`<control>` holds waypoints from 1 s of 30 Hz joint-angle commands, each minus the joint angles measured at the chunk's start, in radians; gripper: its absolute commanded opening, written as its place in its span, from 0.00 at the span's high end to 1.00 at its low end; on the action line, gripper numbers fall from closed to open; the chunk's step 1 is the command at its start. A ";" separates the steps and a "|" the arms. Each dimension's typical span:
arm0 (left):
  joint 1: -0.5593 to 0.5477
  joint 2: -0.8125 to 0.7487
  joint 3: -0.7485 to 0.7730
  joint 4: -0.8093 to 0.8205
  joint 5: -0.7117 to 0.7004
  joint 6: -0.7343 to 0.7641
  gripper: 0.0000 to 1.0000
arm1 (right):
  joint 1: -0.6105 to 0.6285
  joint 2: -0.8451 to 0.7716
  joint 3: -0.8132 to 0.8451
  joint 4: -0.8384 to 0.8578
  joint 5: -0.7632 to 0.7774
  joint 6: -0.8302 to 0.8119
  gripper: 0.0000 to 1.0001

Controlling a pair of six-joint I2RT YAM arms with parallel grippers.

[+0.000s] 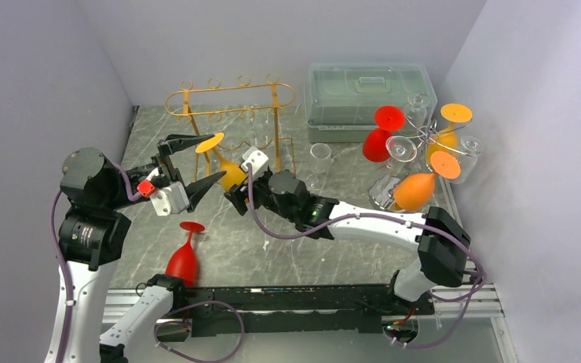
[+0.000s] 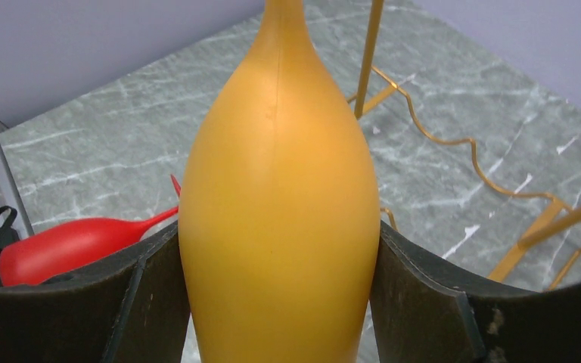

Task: Place the wine glass upside down on the wine glass rack
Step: Turn the wine glass upside down at the wine rack.

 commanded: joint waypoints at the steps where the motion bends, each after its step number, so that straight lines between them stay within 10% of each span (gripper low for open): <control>1: 0.001 -0.001 0.000 0.007 0.003 0.011 0.25 | -0.018 0.034 0.073 0.157 -0.061 -0.048 0.65; 30: 0.001 -0.001 0.000 0.007 0.003 0.011 0.25 | -0.171 0.327 0.242 0.423 -0.135 0.074 0.61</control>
